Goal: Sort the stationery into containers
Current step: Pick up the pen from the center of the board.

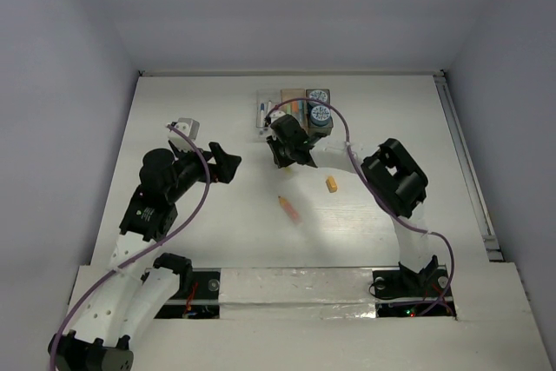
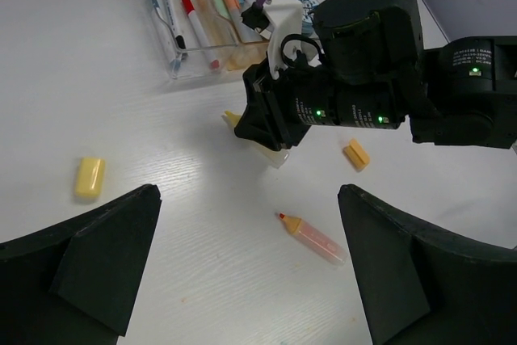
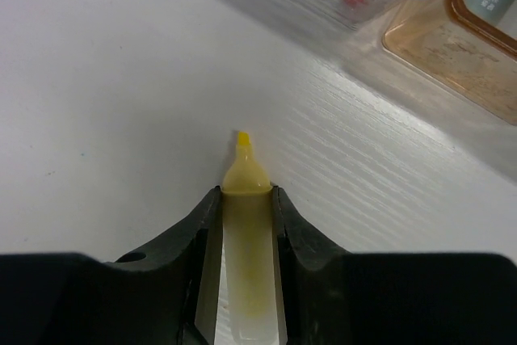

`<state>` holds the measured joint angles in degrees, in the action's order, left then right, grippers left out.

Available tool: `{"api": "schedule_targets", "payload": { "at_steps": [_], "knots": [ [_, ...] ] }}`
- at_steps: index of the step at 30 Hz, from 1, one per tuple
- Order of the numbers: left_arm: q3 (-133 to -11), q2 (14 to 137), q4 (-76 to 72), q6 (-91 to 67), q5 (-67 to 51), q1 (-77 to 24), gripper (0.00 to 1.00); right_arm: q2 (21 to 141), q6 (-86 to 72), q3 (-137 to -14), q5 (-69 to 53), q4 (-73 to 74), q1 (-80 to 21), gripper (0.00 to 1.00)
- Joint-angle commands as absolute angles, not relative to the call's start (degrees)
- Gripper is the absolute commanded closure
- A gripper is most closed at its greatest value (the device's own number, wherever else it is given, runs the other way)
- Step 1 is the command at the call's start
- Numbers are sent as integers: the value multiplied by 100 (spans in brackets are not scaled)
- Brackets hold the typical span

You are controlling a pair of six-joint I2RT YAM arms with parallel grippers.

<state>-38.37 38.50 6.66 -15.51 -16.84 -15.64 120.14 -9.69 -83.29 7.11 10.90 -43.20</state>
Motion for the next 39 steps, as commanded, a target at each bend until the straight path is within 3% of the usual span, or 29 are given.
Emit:
{"api": "schedule_targets", "payload": {
  "at_steps": [1,5,13,18,29,32,37,39],
  "knots": [
    [-4025,3779,343,-1556,-1951,-1529,10,11813,-879,-8551,966,1319,-4351,94],
    [-4008,3841,299,-1556,-2214,-1529,14,11269,-1063,-8657,836,863,-4351,97],
    [-3973,4096,132,-1626,-2610,-1529,16,9652,-2503,-7359,45,-1604,-4403,96],
    [-3955,4122,79,-1652,-2646,-1477,18,9378,-3076,-7084,-35,-2617,-4999,96],
    [-3885,3999,-123,-1758,-2567,-1477,31,9483,-3076,-7251,273,-3173,-5669,97],
    [-3894,3999,-79,-1749,-2444,-1477,39,9501,-3050,-7269,281,-3181,-5791,97],
    [-3920,4008,-35,-1723,-2391,-1477,78,9492,-3050,-7233,325,-3269,-5792,97],
    [-3929,3990,-26,-1714,-2356,-1477,85,9483,-3050,-7225,334,-3252,-5792,97]
  ]
}}
